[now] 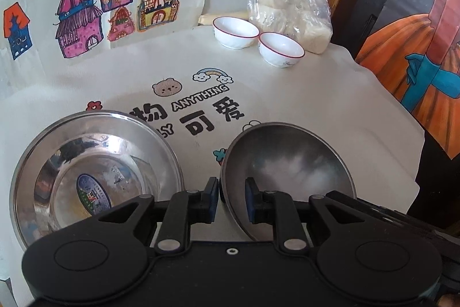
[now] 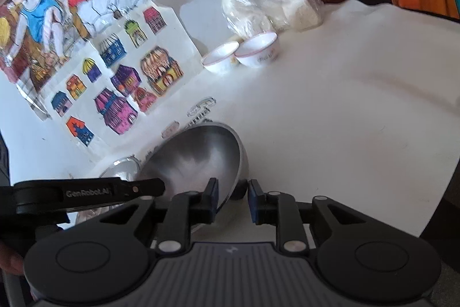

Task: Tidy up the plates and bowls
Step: 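Open both grippers and release the steel bowl on the mat, then move both grippers to a red-rimmed white bowl and close on its rim, then carry the white bowl with both grippers and lower it into the steel bowl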

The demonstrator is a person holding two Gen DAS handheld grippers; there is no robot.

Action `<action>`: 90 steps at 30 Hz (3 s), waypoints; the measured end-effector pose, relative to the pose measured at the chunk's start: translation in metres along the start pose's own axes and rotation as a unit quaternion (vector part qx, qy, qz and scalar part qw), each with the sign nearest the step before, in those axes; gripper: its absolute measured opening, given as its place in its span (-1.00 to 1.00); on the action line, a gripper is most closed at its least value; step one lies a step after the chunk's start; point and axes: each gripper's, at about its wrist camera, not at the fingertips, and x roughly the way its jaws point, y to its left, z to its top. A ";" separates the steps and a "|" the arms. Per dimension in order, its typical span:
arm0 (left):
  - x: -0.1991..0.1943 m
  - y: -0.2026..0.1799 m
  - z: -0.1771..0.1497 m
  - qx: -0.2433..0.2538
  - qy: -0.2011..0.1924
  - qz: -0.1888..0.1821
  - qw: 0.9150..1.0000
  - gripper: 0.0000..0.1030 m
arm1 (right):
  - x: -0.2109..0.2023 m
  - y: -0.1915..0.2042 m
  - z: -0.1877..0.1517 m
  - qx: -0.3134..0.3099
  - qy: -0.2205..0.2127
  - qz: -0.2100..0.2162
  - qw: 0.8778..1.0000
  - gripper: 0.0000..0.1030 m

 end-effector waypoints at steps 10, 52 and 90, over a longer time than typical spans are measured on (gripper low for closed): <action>-0.010 -0.001 0.015 -0.006 -0.027 0.012 1.000 0.20 | -0.007 0.001 0.004 -0.036 -0.038 -0.023 0.998 -0.12; 0.192 -0.016 0.184 -0.150 -0.002 0.005 0.989 0.62 | 0.169 -0.068 0.182 -0.088 -0.048 -0.095 0.990 0.82; 0.130 -0.028 0.141 -0.137 -0.019 -0.044 0.989 -0.82 | 0.150 -0.061 0.160 0.007 -0.007 0.013 1.000 -0.76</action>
